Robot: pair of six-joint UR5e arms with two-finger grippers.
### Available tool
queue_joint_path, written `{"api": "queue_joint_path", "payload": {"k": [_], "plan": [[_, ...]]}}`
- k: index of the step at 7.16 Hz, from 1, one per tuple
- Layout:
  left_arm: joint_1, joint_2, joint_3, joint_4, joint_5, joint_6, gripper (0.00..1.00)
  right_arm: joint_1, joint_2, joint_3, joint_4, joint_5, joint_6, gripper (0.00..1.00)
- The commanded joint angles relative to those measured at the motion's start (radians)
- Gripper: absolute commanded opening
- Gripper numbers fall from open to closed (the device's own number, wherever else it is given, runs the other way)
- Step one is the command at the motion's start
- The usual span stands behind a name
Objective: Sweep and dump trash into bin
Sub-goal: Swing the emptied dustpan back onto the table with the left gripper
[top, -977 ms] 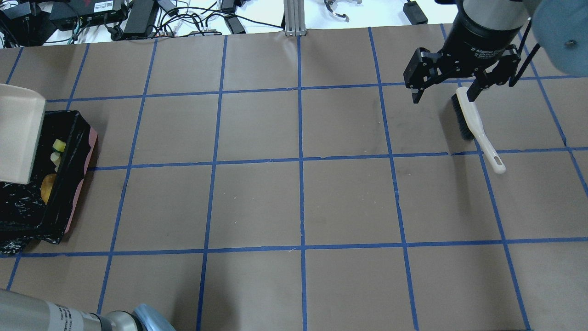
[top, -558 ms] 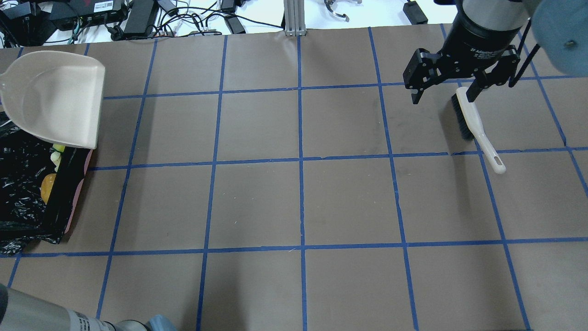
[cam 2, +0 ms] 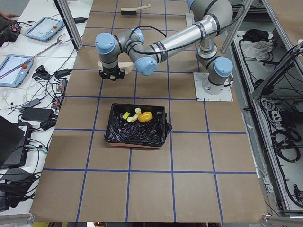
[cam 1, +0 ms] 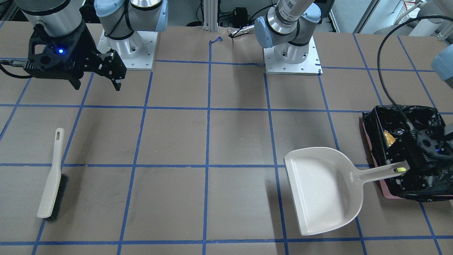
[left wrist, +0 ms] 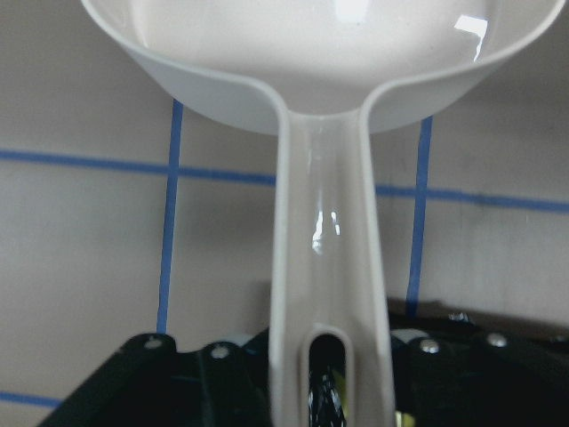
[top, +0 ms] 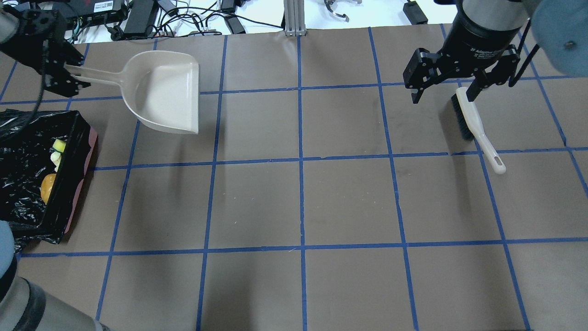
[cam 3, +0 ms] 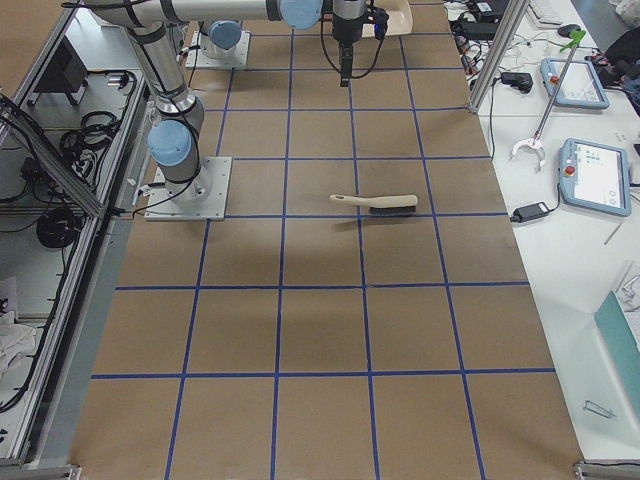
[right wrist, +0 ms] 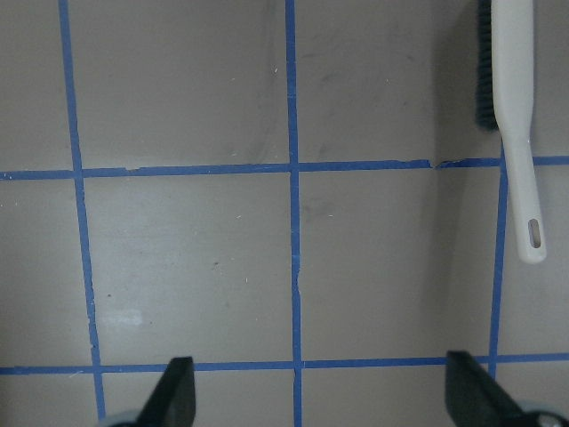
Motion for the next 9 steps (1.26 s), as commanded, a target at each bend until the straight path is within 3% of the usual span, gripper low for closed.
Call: {"api": "queue_joint_path", "payload": {"k": [1,5,9], "plan": [[-0.055,-0.082,-0.016,0.05,-0.077,-0.08,0.0,0.0,-0.002,-0.001,-0.03,0.001,0.004,1.0],[-0.156,-0.171,-0.014,0.192,-0.073,-0.124,0.0,0.0,0.0,0.0,-0.064,0.004,0.002,1.0],[-0.095,-0.193,-0.014,0.198,-0.085,-0.033,0.0,0.0,0.0,0.0,-0.062,0.002,0.001,1.0]]}}
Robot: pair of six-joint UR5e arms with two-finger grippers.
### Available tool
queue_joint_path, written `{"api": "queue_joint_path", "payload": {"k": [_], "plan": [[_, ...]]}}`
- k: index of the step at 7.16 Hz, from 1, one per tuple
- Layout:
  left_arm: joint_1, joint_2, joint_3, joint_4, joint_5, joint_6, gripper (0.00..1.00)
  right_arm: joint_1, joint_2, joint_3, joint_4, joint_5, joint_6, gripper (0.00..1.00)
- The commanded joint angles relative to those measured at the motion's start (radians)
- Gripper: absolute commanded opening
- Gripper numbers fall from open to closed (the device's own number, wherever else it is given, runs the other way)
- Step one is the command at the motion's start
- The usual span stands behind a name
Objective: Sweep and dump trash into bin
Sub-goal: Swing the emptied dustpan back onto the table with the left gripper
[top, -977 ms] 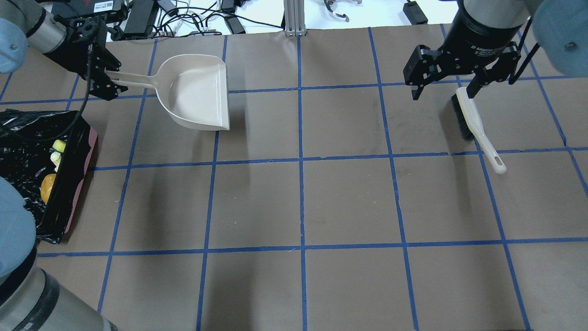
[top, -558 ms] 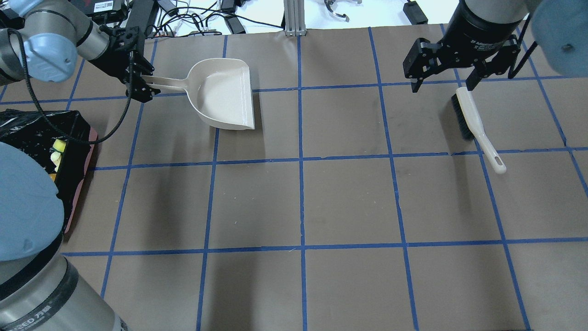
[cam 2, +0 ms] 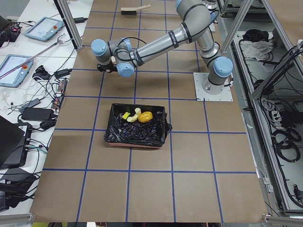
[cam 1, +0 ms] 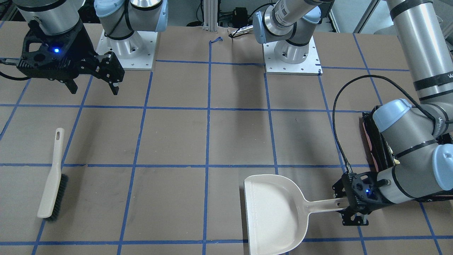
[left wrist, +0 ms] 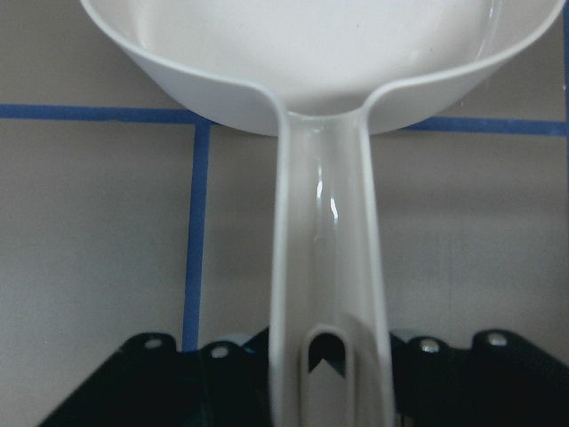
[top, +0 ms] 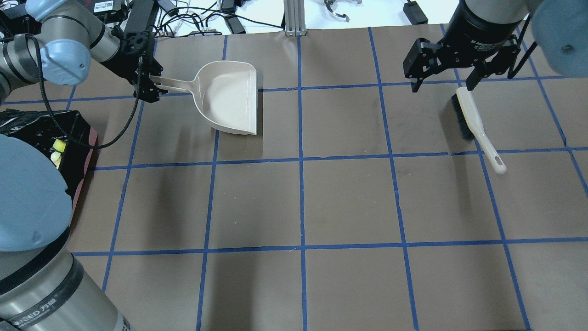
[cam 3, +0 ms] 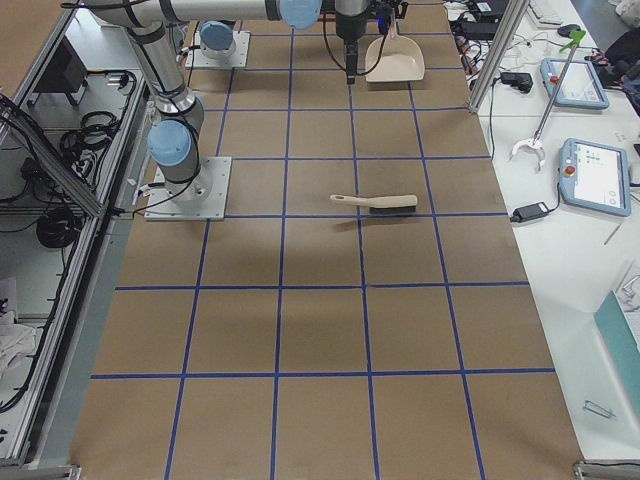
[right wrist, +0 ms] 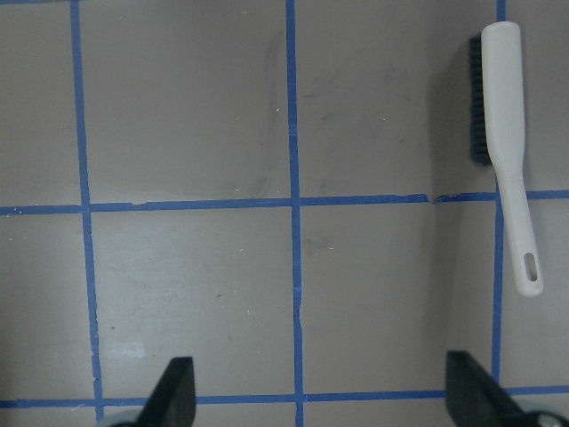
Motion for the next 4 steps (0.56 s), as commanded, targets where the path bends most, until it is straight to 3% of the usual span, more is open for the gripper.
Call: {"api": "queue_joint_path", "payload": {"k": [1,4], "plan": [[0.036,-0.023,-0.002,0.002,-0.006,0.019,0.0,0.0,-0.001,0.0,0.002,0.0,-0.001,1.0],[0.038,-0.027,-0.003,-0.009,-0.02,0.019,0.0,0.0,-0.006,0.0,0.0,0.0,-0.001,1.0]]}}
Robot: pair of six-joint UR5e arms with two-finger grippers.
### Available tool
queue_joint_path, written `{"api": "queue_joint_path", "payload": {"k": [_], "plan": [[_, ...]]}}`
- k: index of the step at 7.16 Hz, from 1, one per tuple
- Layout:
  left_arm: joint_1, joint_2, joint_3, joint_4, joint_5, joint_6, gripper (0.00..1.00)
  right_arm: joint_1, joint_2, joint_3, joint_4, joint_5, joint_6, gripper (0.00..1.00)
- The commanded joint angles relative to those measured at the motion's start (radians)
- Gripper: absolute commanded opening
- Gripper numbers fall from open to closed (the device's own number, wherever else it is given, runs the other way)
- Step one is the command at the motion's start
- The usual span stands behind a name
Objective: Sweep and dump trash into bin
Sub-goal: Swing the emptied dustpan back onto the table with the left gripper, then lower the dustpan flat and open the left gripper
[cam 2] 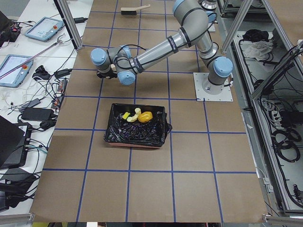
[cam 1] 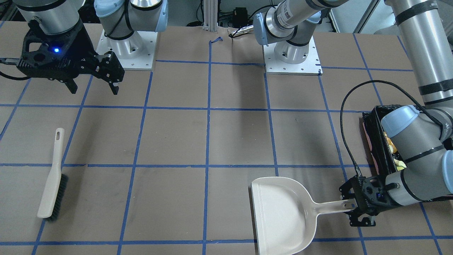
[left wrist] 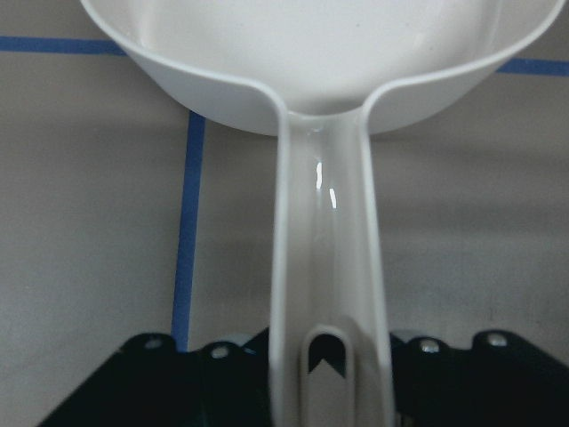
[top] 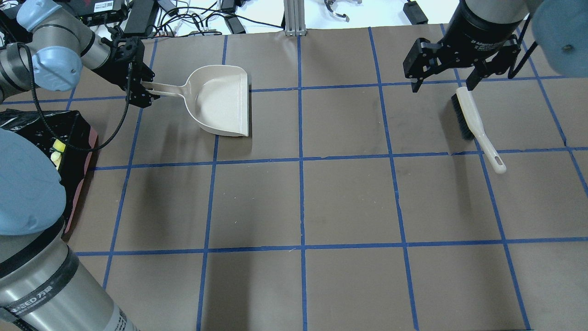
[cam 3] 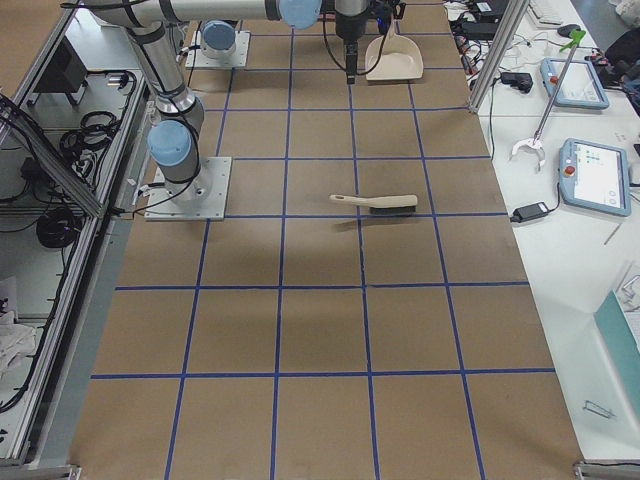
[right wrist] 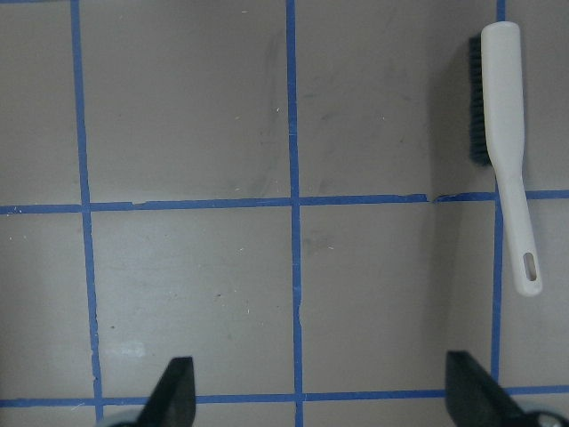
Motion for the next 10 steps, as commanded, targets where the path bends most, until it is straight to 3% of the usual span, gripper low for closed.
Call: {"api": "queue_joint_path", "payload": {"k": [1,5,6,7,8,9,10], "plan": [[0.004,-0.014,-0.005,-0.006,-0.018,0.014,0.0,0.0,-0.003,0.0,0.002,0.0,0.0,1.0],[0.027,-0.025,-0.005,-0.006,-0.02,0.037,0.0,0.0,-0.003,0.003,0.004,0.0,0.0,1.0],[0.026,-0.025,-0.005,-0.006,-0.02,0.033,0.08,0.0,-0.004,0.003,0.004,0.0,0.0,1.0],[0.024,-0.028,-0.005,-0.006,-0.021,0.027,0.27,0.001,-0.004,0.005,0.004,0.0,0.0,1.0],[0.02,-0.028,-0.005,-0.006,-0.02,0.019,0.36,0.002,-0.004,0.003,0.004,0.0,0.0,1.0],[0.018,-0.028,-0.005,-0.006,-0.021,0.024,0.63,0.002,-0.004,0.005,0.005,0.0,0.0,1.0],[0.015,-0.028,-0.005,-0.008,-0.021,0.019,0.75,0.002,-0.006,0.005,0.005,0.0,0.0,1.0]]}}
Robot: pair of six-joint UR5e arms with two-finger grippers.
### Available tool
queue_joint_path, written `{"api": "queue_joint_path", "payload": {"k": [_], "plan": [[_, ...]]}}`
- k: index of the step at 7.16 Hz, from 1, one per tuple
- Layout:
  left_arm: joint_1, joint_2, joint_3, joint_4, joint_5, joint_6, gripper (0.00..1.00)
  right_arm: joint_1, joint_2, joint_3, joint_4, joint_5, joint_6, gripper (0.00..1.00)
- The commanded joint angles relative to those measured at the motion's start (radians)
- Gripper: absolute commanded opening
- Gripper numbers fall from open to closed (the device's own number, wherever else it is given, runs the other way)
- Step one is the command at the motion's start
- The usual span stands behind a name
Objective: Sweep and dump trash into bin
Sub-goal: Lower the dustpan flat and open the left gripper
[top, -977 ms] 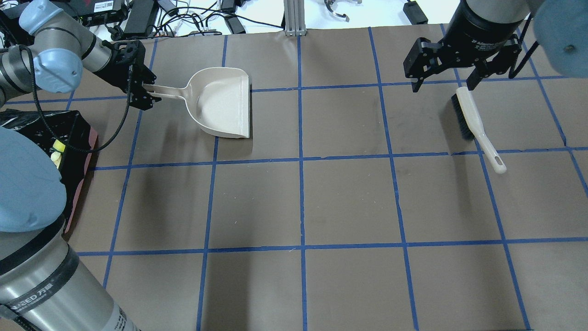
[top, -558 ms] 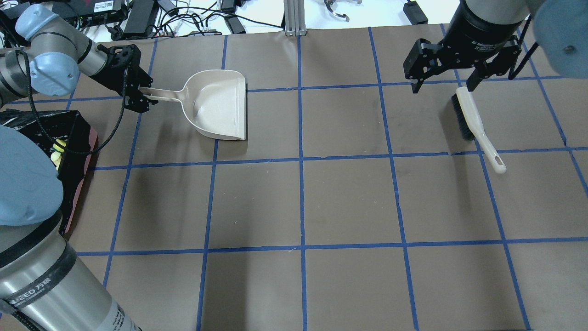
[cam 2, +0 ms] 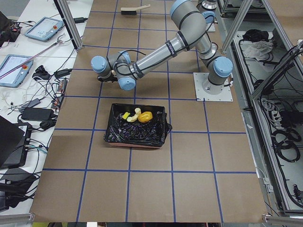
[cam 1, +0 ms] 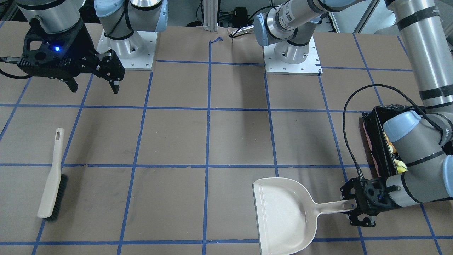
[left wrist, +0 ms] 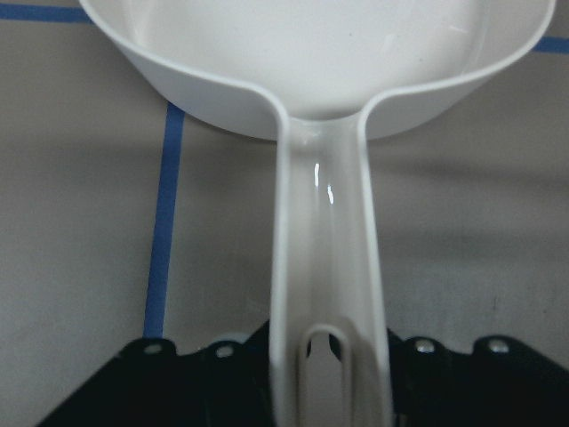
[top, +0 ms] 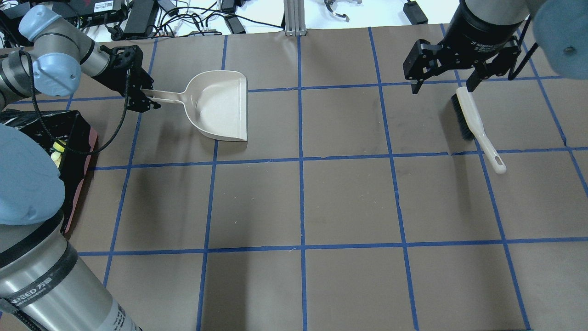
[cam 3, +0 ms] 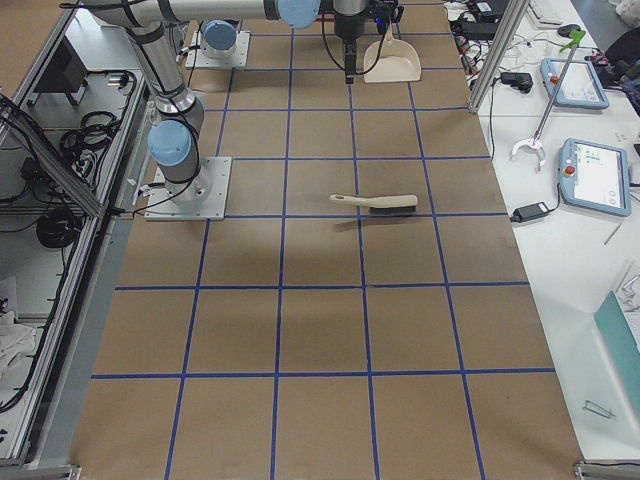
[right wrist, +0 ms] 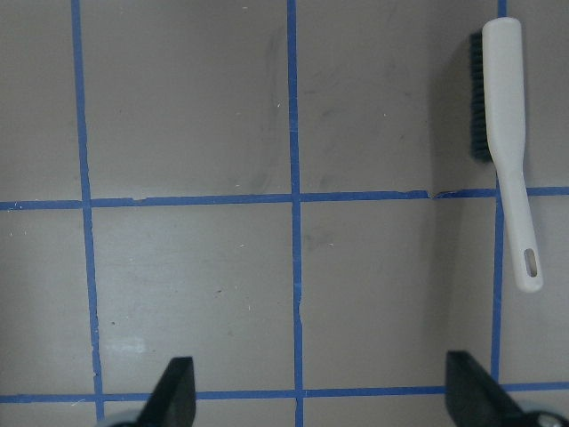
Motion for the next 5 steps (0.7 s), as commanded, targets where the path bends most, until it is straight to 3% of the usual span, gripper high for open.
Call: {"api": "queue_joint_path", "payload": {"k": [1,2,3,5], "plan": [[-0.009,0.007,0.0,-0.007,0.001,-0.005,0.76,0.0,-0.001,0.0,0.001,0.0,0.0,1.0],[-0.01,0.018,0.001,-0.01,0.003,-0.002,0.95,0.0,-0.001,0.0,0.002,0.0,0.0,1.0],[-0.011,0.041,0.015,-0.059,0.001,-0.003,1.0,0.0,-0.001,0.0,0.002,0.0,0.0,1.0],[-0.005,0.116,0.049,-0.157,0.013,-0.008,1.0,0.0,-0.001,0.0,0.002,0.0,0.0,1.0]]}}
